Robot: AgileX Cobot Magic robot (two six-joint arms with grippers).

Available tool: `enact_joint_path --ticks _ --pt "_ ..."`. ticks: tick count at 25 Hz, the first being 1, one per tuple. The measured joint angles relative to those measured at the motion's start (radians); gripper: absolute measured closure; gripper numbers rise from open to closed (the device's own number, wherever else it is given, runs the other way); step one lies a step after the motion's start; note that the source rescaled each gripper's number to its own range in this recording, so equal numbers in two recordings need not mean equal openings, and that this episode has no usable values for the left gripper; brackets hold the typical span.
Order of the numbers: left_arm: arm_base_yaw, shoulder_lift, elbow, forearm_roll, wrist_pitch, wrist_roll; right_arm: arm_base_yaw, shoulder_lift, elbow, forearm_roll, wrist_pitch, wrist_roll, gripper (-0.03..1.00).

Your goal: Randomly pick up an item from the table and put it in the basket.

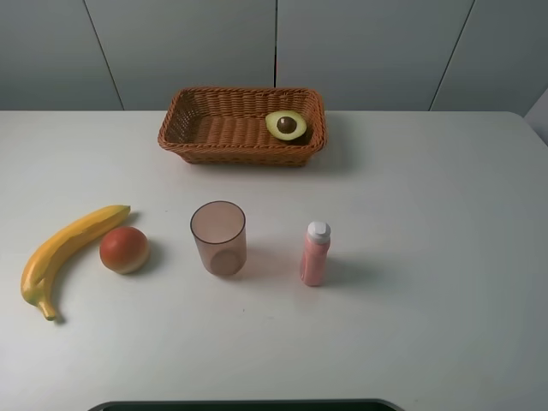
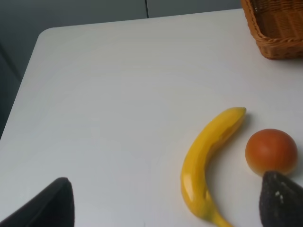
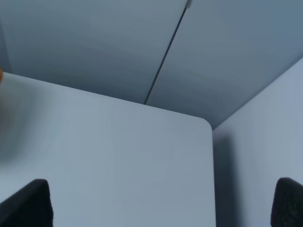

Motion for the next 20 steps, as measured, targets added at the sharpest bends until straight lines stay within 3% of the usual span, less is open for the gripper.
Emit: enact_joint_path --ticks 5,12,20 --pt "0.0 0.0 0.0 0.0 0.0 0.0 -0.001 -0.228 0.221 0.088 -0.019 -0.002 -0.03" --pt "0.0 0.0 0.0 0.0 0.0 0.0 -0.001 -0.599 0.584 0.094 -0.07 0.024 -0.03" --pt "0.0 0.0 0.0 0.0 0.0 0.0 -0.001 -1.016 0.874 0.123 -0.124 0.093 -0.03"
